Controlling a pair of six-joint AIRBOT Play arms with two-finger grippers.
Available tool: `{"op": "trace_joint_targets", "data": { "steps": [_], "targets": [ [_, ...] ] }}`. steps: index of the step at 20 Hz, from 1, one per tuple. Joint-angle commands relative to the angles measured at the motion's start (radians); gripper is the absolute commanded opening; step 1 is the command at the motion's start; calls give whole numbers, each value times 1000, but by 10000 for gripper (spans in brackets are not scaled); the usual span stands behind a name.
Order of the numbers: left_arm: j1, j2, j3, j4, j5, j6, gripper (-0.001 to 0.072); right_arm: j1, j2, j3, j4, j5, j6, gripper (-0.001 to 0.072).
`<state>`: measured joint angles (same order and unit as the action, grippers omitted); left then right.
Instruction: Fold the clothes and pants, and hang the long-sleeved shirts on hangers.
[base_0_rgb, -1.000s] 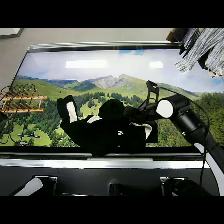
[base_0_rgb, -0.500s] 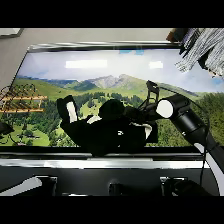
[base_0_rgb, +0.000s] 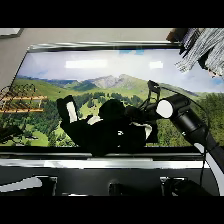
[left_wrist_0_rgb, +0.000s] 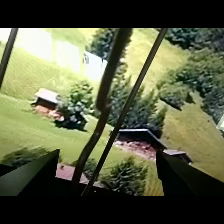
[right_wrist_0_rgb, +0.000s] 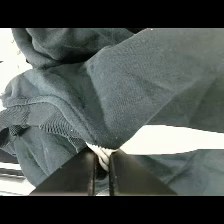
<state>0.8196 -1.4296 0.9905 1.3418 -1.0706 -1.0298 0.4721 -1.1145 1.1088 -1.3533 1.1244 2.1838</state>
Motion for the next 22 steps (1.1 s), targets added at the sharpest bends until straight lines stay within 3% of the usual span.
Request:
{"op": "trace_joint_targets", "data": {
  "steps": [1, 3, 6, 7, 9, 11, 15, 22],
  "targets": [
    [-45, -40, 0, 5, 19, 13, 652, 1, 0, 0, -16, 0, 5, 66],
    [-67, -50, 0, 37, 24, 13, 514, 1, 0, 0, -20, 2, 5, 66],
    [-81, -58, -1, 65, 23, 13, 482, 1, 0, 0, -21, 2, 4, 66],
    [-82, -59, -1, 66, 23, 13, 425, 1, 0, 0, -21, 2, 4, 66],
    [-82, -61, 0, 65, 25, 13, 415, 1, 0, 0, -21, 2, 5, 66],
    [-82, -61, 0, 65, 24, 13, 207, 1, 0, -1, -21, 2, 4, 66],
    [-92, -58, 0, 64, 24, 13, 27, 1, 0, 0, -21, 3, 4, 66],
    [-96, -52, 109, -24, -26, 13, 29, 1, 1, 0, -21, 14, 4, 66]
  ]
}}
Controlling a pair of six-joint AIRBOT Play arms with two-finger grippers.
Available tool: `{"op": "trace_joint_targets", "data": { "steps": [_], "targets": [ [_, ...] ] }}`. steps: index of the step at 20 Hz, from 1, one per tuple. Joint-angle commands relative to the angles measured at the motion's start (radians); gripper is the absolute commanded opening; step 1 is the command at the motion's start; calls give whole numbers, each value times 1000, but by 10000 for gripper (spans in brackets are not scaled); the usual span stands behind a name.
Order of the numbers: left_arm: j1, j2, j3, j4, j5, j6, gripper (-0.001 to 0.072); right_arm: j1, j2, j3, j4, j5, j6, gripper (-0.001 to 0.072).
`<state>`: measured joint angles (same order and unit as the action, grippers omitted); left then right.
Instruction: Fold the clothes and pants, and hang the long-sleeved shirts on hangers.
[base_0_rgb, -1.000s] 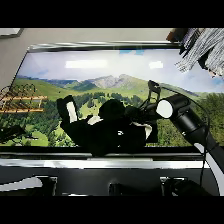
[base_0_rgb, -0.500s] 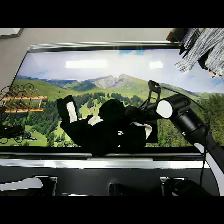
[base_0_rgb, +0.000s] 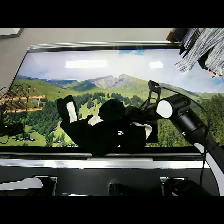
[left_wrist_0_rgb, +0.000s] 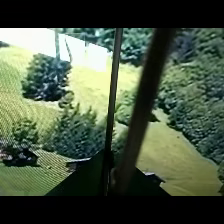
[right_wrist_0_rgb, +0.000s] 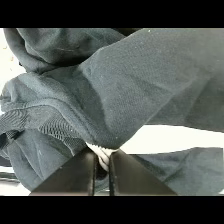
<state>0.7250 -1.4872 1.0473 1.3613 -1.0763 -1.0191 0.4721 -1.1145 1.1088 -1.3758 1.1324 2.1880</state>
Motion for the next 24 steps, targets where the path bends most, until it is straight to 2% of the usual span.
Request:
{"op": "trace_joint_targets", "data": {
  "steps": [1, 7, 11, 17, 18, 20, 22, 24],
  "targets": [
    [-5, 13, 77, -48, -26, 2, 29, 1, 1, 0, 1, 11, 0, 66],
    [-46, 96, 226, -57, -26, -3, 29, 1, 1, 0, -25, 44, -3, 65],
    [-89, 160, 355, -61, 32, -82, 28, 1, 1, 0, -49, 56, -3, 64],
    [-209, 259, 536, -60, 54, -80, 28, 1, 1, 0, -77, 75, -8, 64],
    [-240, 281, 536, -60, 39, -68, 28, 1, 1, 0, -80, 74, -13, 64],
    [-322, 332, 513, -61, -19, 47, 27, 1, 1, 0, -92, 77, -16, 64],
    [-425, 408, 415, -61, -34, 151, 26, 0, 1, 0, -115, 77, -19, 64],
    [-533, 507, 269, -61, -30, 193, 27, 0, 1, 0, -138, 81, -19, 63]
  ]
}}
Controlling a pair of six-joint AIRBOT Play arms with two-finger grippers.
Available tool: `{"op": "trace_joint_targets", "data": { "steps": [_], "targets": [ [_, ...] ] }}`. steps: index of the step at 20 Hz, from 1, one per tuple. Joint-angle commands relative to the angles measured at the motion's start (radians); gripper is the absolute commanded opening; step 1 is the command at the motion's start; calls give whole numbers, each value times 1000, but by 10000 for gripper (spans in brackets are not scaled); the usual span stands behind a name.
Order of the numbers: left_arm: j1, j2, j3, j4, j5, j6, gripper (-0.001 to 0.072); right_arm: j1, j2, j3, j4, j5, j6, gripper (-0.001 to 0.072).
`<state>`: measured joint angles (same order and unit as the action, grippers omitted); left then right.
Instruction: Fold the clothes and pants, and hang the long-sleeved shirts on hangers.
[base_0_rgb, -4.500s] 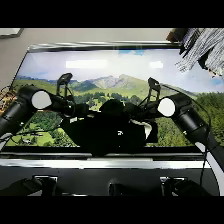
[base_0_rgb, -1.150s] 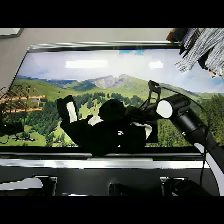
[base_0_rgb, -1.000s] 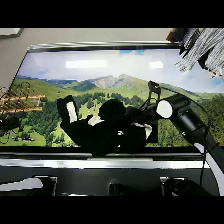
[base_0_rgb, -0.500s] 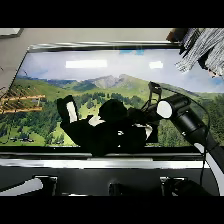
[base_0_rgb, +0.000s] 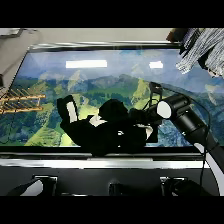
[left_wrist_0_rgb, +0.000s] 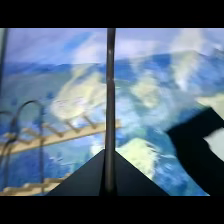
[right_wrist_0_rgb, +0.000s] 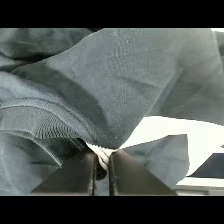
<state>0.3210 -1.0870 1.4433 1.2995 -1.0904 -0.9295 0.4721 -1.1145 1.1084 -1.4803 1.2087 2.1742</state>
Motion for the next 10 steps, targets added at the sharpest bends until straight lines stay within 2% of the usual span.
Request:
{"op": "trace_joint_targets", "data": {
  "steps": [1, 4, 8, 10],
  "targets": [
    [-179, 159, -201, 1, -16, 103, 26, 0, 1, 0, -48, 10, -5, 62],
    [-327, 320, -410, -19, -21, 91, 29, 0, 1, 0, -100, 19, 14, 61],
    [-476, 477, -569, -151, -52, 84, 29, 0, 1, 0, -166, 11, 53, 61],
    [-541, 525, -608, -164, -72, 25, 29, 0, 1, 0, -207, 0, 86, 61]
  ]
}}
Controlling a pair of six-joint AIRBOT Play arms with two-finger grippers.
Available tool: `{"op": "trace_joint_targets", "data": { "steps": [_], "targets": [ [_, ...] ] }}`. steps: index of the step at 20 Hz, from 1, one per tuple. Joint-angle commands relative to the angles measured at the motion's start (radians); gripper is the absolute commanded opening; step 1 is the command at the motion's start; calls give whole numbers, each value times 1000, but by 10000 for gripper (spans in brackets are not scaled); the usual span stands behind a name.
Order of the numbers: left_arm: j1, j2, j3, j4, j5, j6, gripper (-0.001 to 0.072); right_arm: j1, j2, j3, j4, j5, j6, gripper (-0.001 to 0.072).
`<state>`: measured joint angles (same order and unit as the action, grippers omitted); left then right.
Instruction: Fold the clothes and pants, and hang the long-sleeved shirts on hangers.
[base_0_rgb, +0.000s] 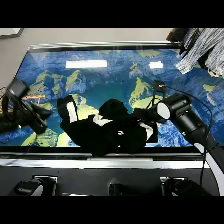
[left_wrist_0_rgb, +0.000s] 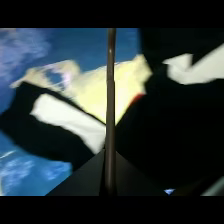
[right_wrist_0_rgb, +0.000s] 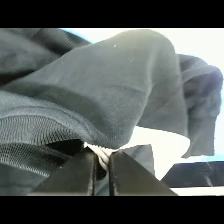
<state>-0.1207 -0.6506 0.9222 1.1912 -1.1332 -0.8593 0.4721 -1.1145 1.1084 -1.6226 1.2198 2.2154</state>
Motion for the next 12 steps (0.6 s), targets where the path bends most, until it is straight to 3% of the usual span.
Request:
{"op": "trace_joint_targets", "data": {
  "steps": [1, 12],
  "targets": [
    [-126, 109, -105, -57, -44, -50, 29, 0, 1, 0, -80, -18, 62, 61],
    [-238, 161, -125, -117, -145, -67, 28, 0, -62, 0, -203, -59, 303, 60]
  ]
}}
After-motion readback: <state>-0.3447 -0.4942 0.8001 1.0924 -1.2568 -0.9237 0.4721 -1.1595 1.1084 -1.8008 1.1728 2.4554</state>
